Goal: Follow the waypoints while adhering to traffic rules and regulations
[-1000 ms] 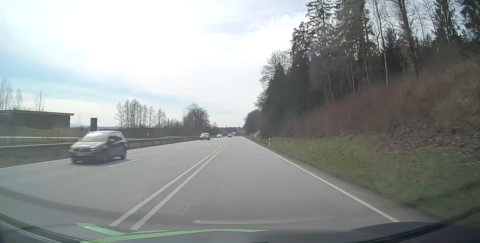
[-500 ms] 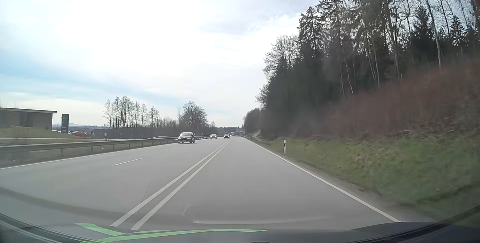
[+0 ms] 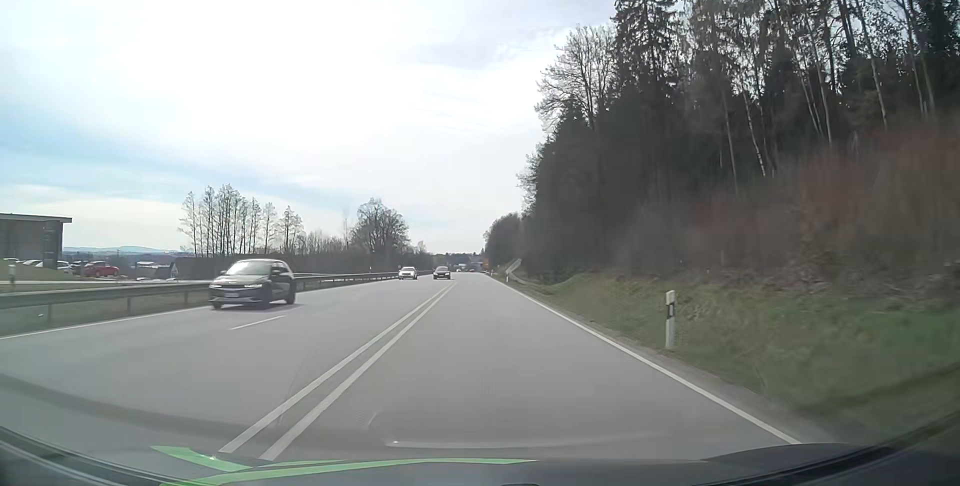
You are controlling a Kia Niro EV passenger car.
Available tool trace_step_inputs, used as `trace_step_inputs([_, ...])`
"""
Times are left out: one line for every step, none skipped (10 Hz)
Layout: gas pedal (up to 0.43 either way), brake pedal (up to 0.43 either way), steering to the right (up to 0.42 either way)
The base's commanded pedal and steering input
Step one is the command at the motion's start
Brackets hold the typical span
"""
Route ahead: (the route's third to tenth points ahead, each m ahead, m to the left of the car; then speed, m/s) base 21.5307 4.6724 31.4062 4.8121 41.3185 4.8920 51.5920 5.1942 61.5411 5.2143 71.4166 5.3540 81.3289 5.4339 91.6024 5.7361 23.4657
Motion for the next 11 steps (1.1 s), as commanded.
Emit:
trace_step_inputs([0.24, 0.0, 0.004])
trace_step_inputs([0.24, 0.0, 0.003])
trace_step_inputs([0.24, 0.0, 0.002])
trace_step_inputs([0.24, 0.0, 0.002])
trace_step_inputs([0.24, 0.0, 0.002])
trace_step_inputs([0.24, 0.0, 0.001])
trace_step_inputs([0.24, 0.0, 0.001])
trace_step_inputs([0.24, 0.0, 0.0])
trace_step_inputs([0.24, 0.0, 0.001])
trace_step_inputs([0.24, 0.0, 0.0])
trace_step_inputs([0.228, 0.0, 0.0])
